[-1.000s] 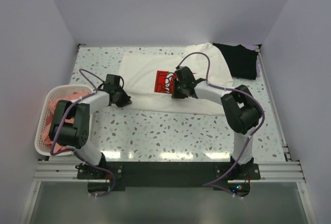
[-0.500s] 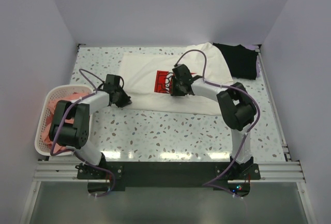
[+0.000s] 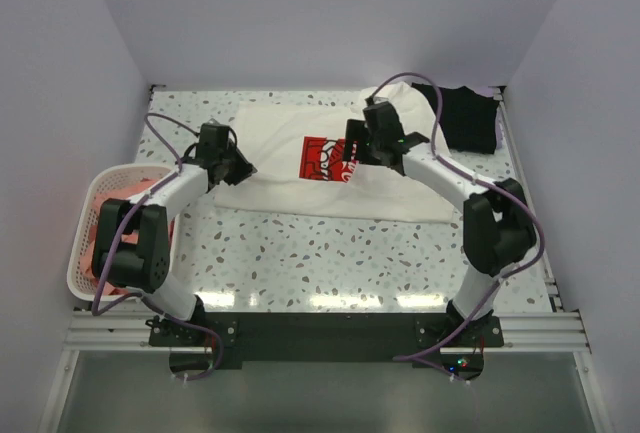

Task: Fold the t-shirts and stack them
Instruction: Fold the tshirt

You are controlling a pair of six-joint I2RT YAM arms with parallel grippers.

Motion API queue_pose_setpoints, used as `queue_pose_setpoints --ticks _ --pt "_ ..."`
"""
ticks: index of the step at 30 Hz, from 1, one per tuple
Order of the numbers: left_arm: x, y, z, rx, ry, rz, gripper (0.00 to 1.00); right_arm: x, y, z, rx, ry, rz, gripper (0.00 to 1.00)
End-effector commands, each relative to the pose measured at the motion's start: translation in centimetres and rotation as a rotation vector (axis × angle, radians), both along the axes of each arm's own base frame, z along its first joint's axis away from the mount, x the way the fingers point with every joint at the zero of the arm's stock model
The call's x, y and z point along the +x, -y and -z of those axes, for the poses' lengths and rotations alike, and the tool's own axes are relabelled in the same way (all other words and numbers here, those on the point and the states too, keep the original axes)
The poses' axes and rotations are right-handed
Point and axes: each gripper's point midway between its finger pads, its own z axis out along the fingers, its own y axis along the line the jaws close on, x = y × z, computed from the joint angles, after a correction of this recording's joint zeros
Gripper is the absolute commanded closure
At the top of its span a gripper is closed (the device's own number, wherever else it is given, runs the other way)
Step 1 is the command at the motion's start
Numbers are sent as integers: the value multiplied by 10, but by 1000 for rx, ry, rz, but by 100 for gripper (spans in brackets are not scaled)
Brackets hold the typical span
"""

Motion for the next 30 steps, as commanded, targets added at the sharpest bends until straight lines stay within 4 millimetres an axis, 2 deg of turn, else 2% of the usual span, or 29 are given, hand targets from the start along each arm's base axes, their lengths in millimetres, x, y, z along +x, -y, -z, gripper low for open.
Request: queue_pose_setpoints --ticks 1,2,3,4,6,7,8,9,11,16,17,19,21,24,25,27,28,30 --pt "10 0 10 17 -5 -15 73 2 52 -24 22 38 133 26" --pt "6 -3 19 26 -27 -29 73 2 69 -29 37 40 182 26" --pt "6 -3 23 22 -32 -36 73 -1 79 -26 36 31 202 26" --pt "5 -3 26 13 -37 -47 73 -9 89 -13 25 4 225 25" --pt "3 -7 37 21 -48 -76 73 -15 110 -11 16 12 294 22" --pt "1 -6 40 11 -58 -89 74 -18 116 -7 14 7 314 20" --pt "-5 -7 48 7 -77 -92 74 -26 126 7 14 -18 351 18" --pt "-5 -6 50 0 -70 -96 74 -29 129 10 23 -22 367 17" --pt "-13 -10 57 6 -82 -119 74 -39 138 29 36 -54 407 16" --pt "-38 -24 73 42 -130 -188 74 -60 148 70 47 -140 474 15" --pt "-51 -28 82 50 -156 -200 74 -63 149 74 55 -154 492 15" --pt "-58 -31 85 49 -158 -222 74 -73 151 84 60 -176 510 15" --pt "-73 -37 94 75 -191 -236 74 -81 151 89 71 -190 525 15" --pt "-89 -44 98 103 -219 -253 73 -99 157 95 74 -213 553 15" --pt "-92 -46 94 104 -209 -258 73 -110 157 101 68 -237 553 15" --pt "-107 -51 99 121 -228 -269 73 -120 159 97 83 -238 564 15" --pt "-115 -54 99 124 -225 -273 73 -132 161 102 77 -264 567 15" --pt "-129 -57 99 130 -233 -277 73 -147 160 93 110 -259 563 15"
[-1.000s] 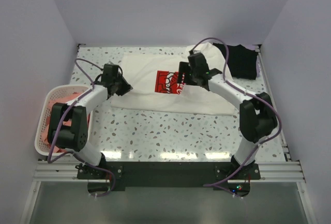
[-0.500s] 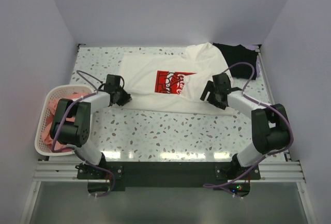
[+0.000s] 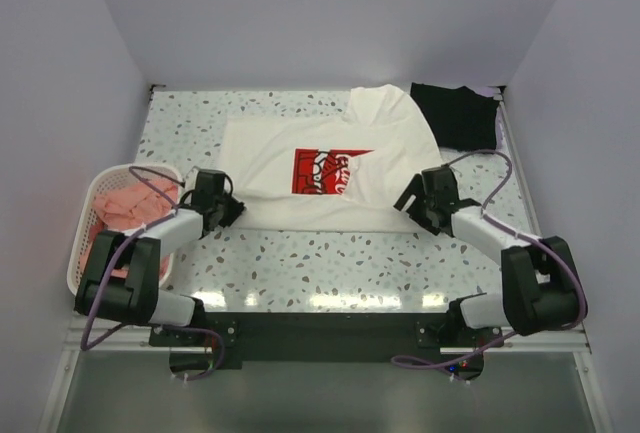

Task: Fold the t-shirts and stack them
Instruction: Fold the tshirt

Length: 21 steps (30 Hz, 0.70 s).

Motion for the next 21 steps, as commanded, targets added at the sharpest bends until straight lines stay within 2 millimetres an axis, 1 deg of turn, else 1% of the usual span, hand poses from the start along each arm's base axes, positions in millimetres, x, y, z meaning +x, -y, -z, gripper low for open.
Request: queue_pose_setpoints --ticks 1,2,3,5,6,7,8,9,10,12,13,14,15,16,17,18,19,20,21 --pt "-59 -27 33 114 -175 -44 73 -52 10 19 6 -130 41 15" --pt "-65 -28 32 112 -171 -46 73 -58 11 17 13 -131 46 15" --pt "-72 -29 32 113 -182 -47 72 -61 10 9 30 -107 46 15" --pt "-81 -31 29 107 -170 -54 72 -80 9 10 53 -141 45 15" --pt "-86 -31 29 106 -175 -53 72 -85 9 7 62 -140 45 15" --pt "-89 -32 28 104 -172 -56 71 -89 9 0 76 -113 39 15" --pt "-92 -33 25 101 -156 -60 71 -99 10 0 77 -136 36 15" --pt "-98 -34 26 101 -166 -62 70 -101 10 -8 88 -103 33 15" --pt "-97 -34 22 97 -146 -63 70 -110 12 -7 83 -124 34 15" --pt "-99 -34 20 97 -139 -64 68 -112 12 -15 88 -92 30 15" --pt "-97 -34 17 99 -126 -59 68 -106 12 -25 93 -53 24 15" --pt "-89 -32 8 97 -103 -50 67 -100 11 -37 87 4 0 15" --pt "-86 -31 4 97 -99 -42 67 -94 11 -45 84 35 -9 14" --pt "-82 -29 -1 98 -86 -25 67 -84 10 -62 83 83 -15 14" --pt "-72 -27 -11 96 -58 -16 67 -74 10 -69 64 110 -35 14" --pt "-66 -26 -18 95 -41 -6 67 -67 8 -74 54 123 -50 14" --pt "-62 -26 -21 103 -35 4 67 -52 6 -92 53 169 -57 14" --pt "-53 -24 -32 103 -7 9 67 -43 5 -84 33 138 -70 15" --pt "-48 -23 -36 104 9 17 67 -36 2 -84 30 140 -83 15"
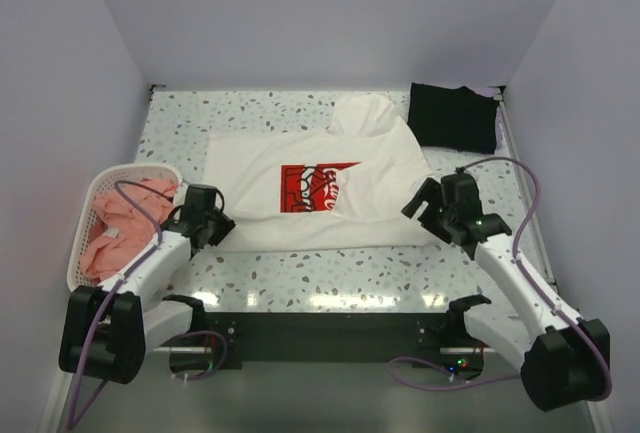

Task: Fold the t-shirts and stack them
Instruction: Fold the tshirt

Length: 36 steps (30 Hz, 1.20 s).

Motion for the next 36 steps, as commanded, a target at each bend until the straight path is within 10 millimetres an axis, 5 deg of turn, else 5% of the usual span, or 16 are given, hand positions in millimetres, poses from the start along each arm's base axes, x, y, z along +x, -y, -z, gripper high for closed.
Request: queue_pose_setpoints --ticks 1,7,11,15,19,30,36 --pt "31 1 -32 33 84 36 67 49 -10 -31 -23 133 -63 16" --pt "45 10 -24 9 68 65 67 100 -23 4 -15 122 -62 18" --pt "48 10 -16 22 50 75 67 109 -27 34 6 79 -36 19" --pt "46 9 -8 31 32 76 67 89 -15 61 -7 3 53 18" --pt "37 7 2 38 9 76 67 46 5 85 -30 -85 152 17" --pt "6 6 22 16 -39 73 67 -8 29 56 -66 -52 196 15" --pt "-5 11 25 -4 -45 94 67 -30 28 60 -47 -79 173 15"
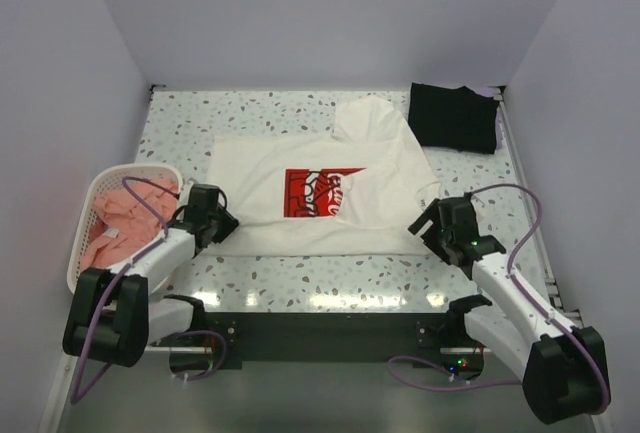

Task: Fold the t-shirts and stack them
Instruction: Fold the tshirt

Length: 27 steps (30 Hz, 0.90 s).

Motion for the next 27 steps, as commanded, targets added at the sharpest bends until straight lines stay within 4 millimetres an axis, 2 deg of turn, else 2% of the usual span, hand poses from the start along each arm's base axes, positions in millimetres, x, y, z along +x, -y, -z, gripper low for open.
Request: queue_pose_setpoints --ticks 1,2,3,5,6,7,8,9,10,11,12,13,14,15,16,17,18,19,20,21,23,24,25,26,27 --pt "-21 3 13 -1 -76 35 67 -20 7 10 -18 -58 8 15" --pt "-18 4 10 -2 -70 41 67 -19 2 7 -1 -55 -12 15" --pt "-14 5 3 1 -55 48 67 -12 -2 -6 9 -22 -29 15" --pt "1 7 -19 2 -11 54 66 -1 -4 -22 -12 14 -75 15" --pt "8 8 -29 3 13 58 64 11 -10 -42 0 61 -101 15" --pt "26 10 -53 0 68 55 62 19 -12 -53 -5 89 -122 15" --pt "33 7 -62 16 85 39 59 28 -13 -57 -30 87 -149 15" --pt "43 6 -70 23 96 30 58 46 -18 -82 -30 144 -168 15" --pt "65 7 -99 23 153 16 56 59 -21 -92 -52 169 -198 15" --pt "78 1 -111 50 174 -11 56 71 -24 -90 -64 147 -219 16" --pt "91 -3 -110 83 153 -32 56 92 -30 -114 -68 201 -234 16" --pt "115 -6 -139 103 200 -56 56 107 -34 -124 -78 234 -262 17" --pt "127 -18 -145 162 197 -105 56 122 -39 -116 -87 211 -283 18" --pt "140 -24 -132 215 142 -116 56 142 -44 -139 -90 272 -298 19" --pt "160 -29 -157 245 173 -139 56 157 -51 -150 -98 323 -331 20" --pt "170 -39 -161 300 167 -177 56 170 -54 -153 -105 339 -339 22" --pt "181 -43 -143 344 115 -176 56 190 -58 -159 -114 362 -349 23" --pt "197 -47 -158 369 141 -193 57 205 -60 -163 -136 397 -361 24" --pt "204 -56 -156 409 127 -219 57 216 -62 -166 -145 413 -365 26" --pt "220 -59 -148 429 106 -216 58 237 -66 -164 -154 420 -372 28" --pt "230 -70 -136 455 62 -222 60 256 -68 -162 -183 423 -397 30" --pt "241 -71 -124 463 38 -217 61 271 -71 -172 -187 453 -405 32" --pt "245 -78 -117 469 21 -223 61 283 -75 -157 -194 437 -427 32" --pt "249 -80 -98 479 -18 -213 62 296 -78 -166 -197 467 -433 32" --pt "258 -82 -100 474 -9 -218 62 304 -79 -165 -205 474 -438 33"
